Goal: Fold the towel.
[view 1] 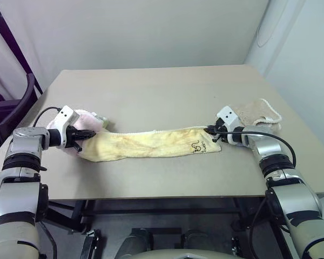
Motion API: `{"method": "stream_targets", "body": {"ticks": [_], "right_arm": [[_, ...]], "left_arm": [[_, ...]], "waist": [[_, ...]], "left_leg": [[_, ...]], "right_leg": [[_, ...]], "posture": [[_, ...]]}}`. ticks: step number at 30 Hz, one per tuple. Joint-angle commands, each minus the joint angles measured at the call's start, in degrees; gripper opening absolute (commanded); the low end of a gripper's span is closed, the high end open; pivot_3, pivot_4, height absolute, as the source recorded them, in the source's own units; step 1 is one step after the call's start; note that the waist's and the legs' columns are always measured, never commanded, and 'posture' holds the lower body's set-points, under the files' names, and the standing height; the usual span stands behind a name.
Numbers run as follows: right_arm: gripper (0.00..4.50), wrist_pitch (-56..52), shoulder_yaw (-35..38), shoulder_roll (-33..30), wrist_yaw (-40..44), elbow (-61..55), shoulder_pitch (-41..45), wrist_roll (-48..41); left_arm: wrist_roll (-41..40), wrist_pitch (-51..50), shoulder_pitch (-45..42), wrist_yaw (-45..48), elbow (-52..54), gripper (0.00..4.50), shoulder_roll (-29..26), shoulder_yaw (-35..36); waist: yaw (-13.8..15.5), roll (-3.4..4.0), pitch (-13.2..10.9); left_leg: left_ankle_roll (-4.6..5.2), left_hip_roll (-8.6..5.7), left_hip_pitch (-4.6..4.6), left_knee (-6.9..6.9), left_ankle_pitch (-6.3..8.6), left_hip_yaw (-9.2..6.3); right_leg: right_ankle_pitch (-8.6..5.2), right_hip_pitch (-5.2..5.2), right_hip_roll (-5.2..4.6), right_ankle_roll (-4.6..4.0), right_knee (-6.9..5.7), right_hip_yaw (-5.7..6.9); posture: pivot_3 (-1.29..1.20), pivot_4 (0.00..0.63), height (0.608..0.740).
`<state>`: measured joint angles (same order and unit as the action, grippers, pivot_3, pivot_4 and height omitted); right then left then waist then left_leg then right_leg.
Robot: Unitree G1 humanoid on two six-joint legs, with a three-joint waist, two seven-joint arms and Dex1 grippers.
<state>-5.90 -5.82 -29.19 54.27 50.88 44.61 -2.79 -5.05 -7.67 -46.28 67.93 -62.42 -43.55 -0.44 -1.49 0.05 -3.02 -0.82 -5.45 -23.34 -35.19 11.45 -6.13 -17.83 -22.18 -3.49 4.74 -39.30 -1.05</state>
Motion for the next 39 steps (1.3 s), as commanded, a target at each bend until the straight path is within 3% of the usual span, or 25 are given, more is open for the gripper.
{"method": "stream_targets", "body": {"ticks": [1, 4, 12, 14, 20, 26, 32, 39], "right_arm": [[0.72, -1.11, 1.58, 0.97, 2.12, -3.52, 0.94, -2.18], [1.7, -1.82, 1.92, 1.56, 0.86, -3.74, 1.2, -1.88], [4.48, -5.3, 5.12, 1.92, -1.27, -4.47, 2.33, -4.08], [4.5, -9.48, 8.26, 1.8, -3.07, -5.19, 3.31, -6.79], [4.5, -38.71, 15.69, -0.17, -5.28, -10.91, 4.96, -16.7], [4.5, -64.23, 22.6, -3.72, -5.59, -12.29, 3.8, -25.78], [4.5, -71.99, 26.18, -5.16, -8.71, -15.03, -0.48, -28.4], [4.5, -78.34, 27.88, -7.19, -11.0, -19.13, -5.03, -30.32]], "left_arm": [[0.17, 1.09, -1.54, 0.01, 0.12, 0.23, -0.39, 1.11], [-0.07, 0.61, -1.44, -0.56, -0.06, 1.05, -0.28, 1.59], [-0.89, 0.35, -0.49, 0.21, 3.13, 3.81, -1.39, 2.66], [-2.22, -0.68, 0.49, 1.68, 6.59, 4.48, -2.15, 3.83], [-5.19, -6.95, 9.97, 5.69, 26.56, 4.48, -5.49, 4.34], [-14.64, -20.48, 21.91, 6.37, 51.23, 4.48, -7.65, 8.79], [-19.24, -27.17, 30.82, 3.62, 62.89, 4.48, -7.61, 10.45], [-21.3, -30.29, 36.3, -0.99, 70.12, 4.48, -3.89, 7.43]], "waist": [[-0.2, 0.0, 0.0], [-0.76, -0.01, 0.0], [-1.22, -0.01, 0.01], [-1.22, -0.01, 0.0], [-1.2, -0.01, 0.01], [-1.0, 0.0, 0.01], [-1.11, 0.04, 0.02], [-0.83, 0.05, 0.02]], "left_leg": [[0.0, 0.0, 0.0, -0.02, 0.0, 0.0], [-0.02, 0.0, 0.01, -0.07, -0.01, -0.02], [-0.03, 0.0, 0.01, -0.08, -0.03, -0.03], [-0.03, 0.0, 0.01, -0.07, -0.03, -0.04], [-0.04, 0.01, -0.02, 0.02, -0.03, -0.03], [-0.04, 0.03, -0.05, 0.02, -0.02, -0.04], [-0.03, 0.04, -0.04, 0.05, -0.01, -0.03], [-0.03, 0.04, -0.04, 0.01, -0.01, 0.0]], "right_leg": [[0.0, 0.0, 0.0, 0.01, -0.02, 0.0], [0.02, 0.02, 0.0, 0.01, -0.09, 0.0], [0.06, -0.01, 0.02, 0.01, -0.09, -0.01], [0.06, -0.02, 0.02, 0.01, -0.1, -0.02], [0.08, -0.09, -0.01, -0.03, -0.09, -0.12], [0.08, -0.08, -0.03, -0.11, -0.01, -0.1], [-0.01, -0.05, -0.04, -0.27, 0.08, -0.11], [-0.03, 0.0, -0.03, -0.31, 0.17, -0.12]], "posture": [[0.0, 0.0, 0.74], [0.0, 0.0, 0.74], [0.0, 0.0, 0.74], [0.0, 0.0, 0.74], [0.0, 0.0, 0.74], [0.0, 0.0, 0.74], [0.0, 0.0, 0.74], [0.0, 0.0, 0.74]]}}
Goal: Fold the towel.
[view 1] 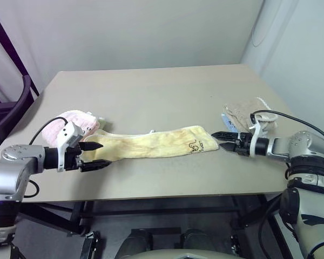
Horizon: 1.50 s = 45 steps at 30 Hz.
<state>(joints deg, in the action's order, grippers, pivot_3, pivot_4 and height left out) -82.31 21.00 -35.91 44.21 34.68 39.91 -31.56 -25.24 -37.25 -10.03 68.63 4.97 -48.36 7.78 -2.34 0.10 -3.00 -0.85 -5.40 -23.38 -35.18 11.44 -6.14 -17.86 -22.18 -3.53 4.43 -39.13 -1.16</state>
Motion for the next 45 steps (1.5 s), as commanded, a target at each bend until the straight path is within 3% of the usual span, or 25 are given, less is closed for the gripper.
{"method": "stream_targets", "body": {"ticks": [1, 9, 16, 20, 23, 30, 45], "right_arm": [[4.5, -2.19, 1.25, 0.09, -1.58, -3.09, -0.61, -1.61], [4.5, -2.21, 3.33, 7.01, -6.75, -0.64, 0.96, -1.9], [4.5, 4.79, 7.0, 11.14, -14.18, 5.89, 3.94, 0.28], [3.61, 6.48, 8.31, 11.27, -17.1, 9.09, 4.6, 0.38], [2.53, 8.45, 10.12, 11.64, -20.23, 10.7, 5.26, 0.1], [0.02, 10.57, 12.18, 12.23, -24.15, 11.45, 5.93, -1.05], [0.02, 9.72, 13.68, -0.21, -15.25, -8.64, -5.26, -5.9]], "left_arm": [[-1.15, -0.79, 0.35, -2.2, 3.08, 4.48, 1.62, -1.48], [-2.6, -2.1, -0.46, -5.39, 3.7, 4.48, 5.4, -3.84], [-1.3, -1.25, -0.98, -6.13, 2.89, 4.48, 4.39, -4.83], [-1.37, -1.08, -0.6, -6.32, 3.15, 4.5, 3.79, -4.72], [-1.27, -0.66, -0.41, -6.64, 2.99, 4.5, 3.5, -4.77], [-0.07, 0.69, -0.78, -6.93, 2.36, 4.5, 3.13, -6.01], [1.28, 2.84, -4.78, -6.13, -2.51, 4.5, 5.03, -8.85]], "waist": [[0.01, -0.01, 0.0], [-0.19, 0.0, 0.01], [-0.35, -0.03, 0.03], [-0.24, -0.05, 0.04], [-0.25, -0.02, 0.02], [-0.29, -0.03, 0.02], [1.48, 0.06, -0.01]], "left_leg": [[0.0, 0.0, 0.01, -0.01, 0.0, 0.0], [0.01, 0.03, 0.02, -0.03, -0.01, 0.03], [0.0, 0.05, 0.1, -0.03, -0.01, 0.04], [0.0, 0.05, 0.41, -0.04, 0.0, 0.04], [-0.15, 0.07, 0.93, 0.04, 0.11, 0.03], [-0.04, 0.13, 0.93, 0.2, 0.15, 0.03], [0.23, 0.14, 0.07, 0.32, 0.14, 0.04]], "right_leg": [[0.0, 0.02, 0.0, 0.0, 0.01, 0.0], [0.01, 0.01, 0.03, -0.02, 0.01, -0.02], [0.03, 0.06, 0.09, -0.04, 0.01, -0.04], [0.06, 0.41, 0.09, -0.12, 0.09, -0.05], [0.04, 0.85, 0.07, -0.12, 0.34, -0.04], [0.08, 0.87, 0.07, -0.13, 0.79, 0.03], [0.13, 0.32, 0.06, -0.05, 1.02, 0.1]], "posture": [[0.0, 0.0, 0.74], [0.0, 0.0, 0.74], [0.0, 0.0, 0.74], [0.0, 0.0, 0.74], [0.0, 0.0, 0.74], [0.0, 0.0, 0.74], [0.0, 0.0, 0.74]]}}
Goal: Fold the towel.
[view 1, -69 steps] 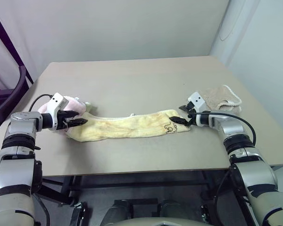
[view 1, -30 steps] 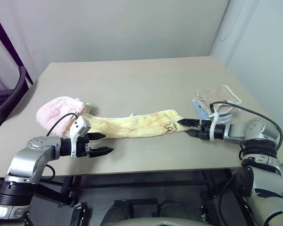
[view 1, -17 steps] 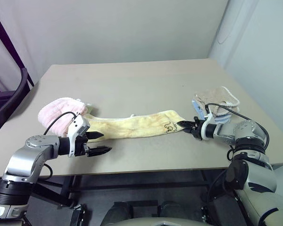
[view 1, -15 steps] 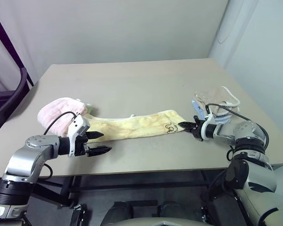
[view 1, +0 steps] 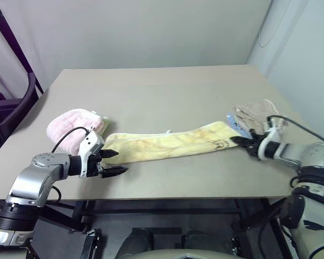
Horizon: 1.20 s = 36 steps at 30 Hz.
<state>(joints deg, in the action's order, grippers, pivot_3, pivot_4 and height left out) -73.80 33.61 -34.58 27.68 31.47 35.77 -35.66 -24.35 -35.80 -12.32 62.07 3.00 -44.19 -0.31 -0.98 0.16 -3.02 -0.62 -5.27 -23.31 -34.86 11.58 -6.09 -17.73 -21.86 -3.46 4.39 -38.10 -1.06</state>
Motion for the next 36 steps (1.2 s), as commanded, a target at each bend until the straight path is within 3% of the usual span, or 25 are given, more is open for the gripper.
{"method": "stream_targets", "body": {"ticks": [1, 5, 10, 18, 25, 29, 33, 36], "right_arm": [[0.02, 0.61, 1.2, -2.41, 1.98, -7.66, -1.8, -2.56], [0.02, -3.43, 0.27, -3.54, 4.24, -17.43, -4.1, -6.44], [0.02, -6.79, -6.11, -2.3, 6.56, -33.49, -7.75, -11.3], [0.02, 3.27, -18.71, -2.73, 10.18, -45.44, -11.67, -9.04], [0.02, 9.84, -28.86, 1.55, 13.12, -46.53, -10.88, -7.86], [0.02, 17.11, -40.01, 7.06, 14.48, -40.01, -8.69, -1.07], [0.02, 22.7, -46.81, 8.53, 16.51, -33.76, -7.45, 5.32], [0.02, 24.43, -46.38, 8.33, 17.64, -33.81, -7.63, 5.93]], "left_arm": [[0.5, 1.52, -3.18, 0.46, -1.11, 4.5, 1.33, -1.3], [0.89, 2.26, -4.35, 1.34, -2.42, 4.5, 1.88, -2.59], [1.37, 2.97, -5.75, 1.72, -4.23, 4.5, 2.46, -3.38], [2.25, 3.21, -5.19, 1.42, -4.01, 4.5, 3.18, -3.67], [2.5, 3.15, -4.9, 1.01, -3.84, 4.5, 2.97, -3.02], [2.25, 3.33, -6.0, 0.59, -4.61, 4.5, 3.46, -2.41], [2.79, 3.54, -6.47, 0.41, -4.62, 4.5, 3.64, -2.88], [3.13, 3.85, -6.1, -0.04, -4.42, 4.5, 3.52, -2.84]], "waist": [[0.19, 0.0, 0.0], [0.16, 0.02, -0.01], [0.05, 0.02, -0.01], [0.31, 0.01, -0.01], [0.21, -0.01, -0.01], [0.06, -0.02, 0.0], [0.39, -0.02, 0.0], [0.45, -0.04, -0.01]], "left_leg": [[0.0, 0.0, 0.0, -0.02, 0.0, 0.0], [0.02, -0.01, -0.09, -0.11, 0.01, 0.0], [0.03, 0.05, -0.09, -0.1, 0.02, 0.0], [0.07, 0.02, -0.18, -0.13, 0.06, 0.0], [0.07, 0.03, -0.21, -0.13, 0.06, 0.0], [0.06, 0.03, -0.2, -0.13, 0.06, 0.0], [0.06, 0.01, -0.19, -0.17, 0.06, 0.0], [0.07, -0.03, -0.21, -0.16, 0.06, 0.0]], "right_leg": [[0.0, 0.02, 0.0, 0.0, 0.0, 0.0], [0.02, -0.02, -0.01, 0.04, 0.0, 0.0], [0.02, -0.06, 0.0, 0.04, -0.01, 0.01], [0.02, -0.09, -0.04, 0.04, 0.07, 0.02], [0.02, -0.24, -0.04, 0.05, 0.05, 0.01], [0.03, -0.35, -0.04, 0.05, 0.05, 0.02], [0.06, -0.37, -0.03, 0.08, 0.03, 0.03], [0.12, -0.39, -0.04, 0.21, 0.06, 0.02]], "posture": [[0.0, 0.0, 0.74], [0.0, 0.0, 0.74], [0.0, 0.0, 0.74], [0.0, 0.0, 0.74], [0.0, 0.0, 0.74], [0.0, 0.0, 0.74], [0.0, 0.0, 0.74], [0.0, 0.0, 0.74]]}}
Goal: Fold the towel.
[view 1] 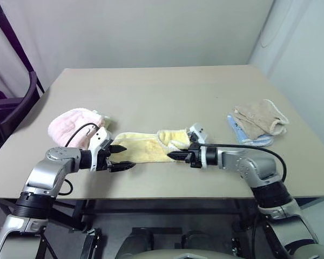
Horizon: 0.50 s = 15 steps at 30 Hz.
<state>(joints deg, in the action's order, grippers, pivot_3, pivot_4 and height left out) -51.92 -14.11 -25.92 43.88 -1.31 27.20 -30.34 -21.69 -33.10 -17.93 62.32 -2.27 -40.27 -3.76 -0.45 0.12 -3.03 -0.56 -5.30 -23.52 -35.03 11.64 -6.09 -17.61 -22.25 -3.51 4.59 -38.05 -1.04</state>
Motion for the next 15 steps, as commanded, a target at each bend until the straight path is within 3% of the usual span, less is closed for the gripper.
{"method": "stream_targets", "body": {"ticks": [1, 9, 15], "right_arm": [[0.02, 2.65, 2.44, -0.61, 1.47, -0.96, 1.04, 0.45], [0.02, 4.01, 11.57, -11.25, 5.41, 0.21, 0.16, 0.5], [0.02, 18.68, 2.75, -17.63, 13.72, 0.17, 2.34, 11.55]], "left_arm": [[0.19, 0.99, -0.31, -0.32, 0.99, 4.5, -0.41, 0.89], [0.21, 1.66, 1.02, -0.78, 1.21, 4.5, -0.73, 1.16], [0.46, 2.11, 0.69, -0.61, 0.64, 4.5, -0.13, 0.26]], "waist": [[-0.15, 0.0, 0.0], [-0.05, -0.01, 0.0], [-0.52, 0.0, 0.0]], "left_leg": [[0.0, 0.0, 0.0, 0.0, 0.0, 0.0], [-0.01, 0.01, 0.02, -0.04, 0.01, 0.0], [0.0, 0.05, 0.02, -0.02, 0.01, 0.04]], "right_leg": [[0.02, 0.0, 0.0, 0.05, 0.0, 0.0], [-0.03, 0.04, 0.0, -0.05, -0.02, 0.0], [-0.03, 0.07, 0.01, -0.06, -0.03, -0.01]], "posture": [[0.0, 0.0, 0.74], [0.0, 0.0, 0.74], [0.0, 0.0, 0.74]]}}
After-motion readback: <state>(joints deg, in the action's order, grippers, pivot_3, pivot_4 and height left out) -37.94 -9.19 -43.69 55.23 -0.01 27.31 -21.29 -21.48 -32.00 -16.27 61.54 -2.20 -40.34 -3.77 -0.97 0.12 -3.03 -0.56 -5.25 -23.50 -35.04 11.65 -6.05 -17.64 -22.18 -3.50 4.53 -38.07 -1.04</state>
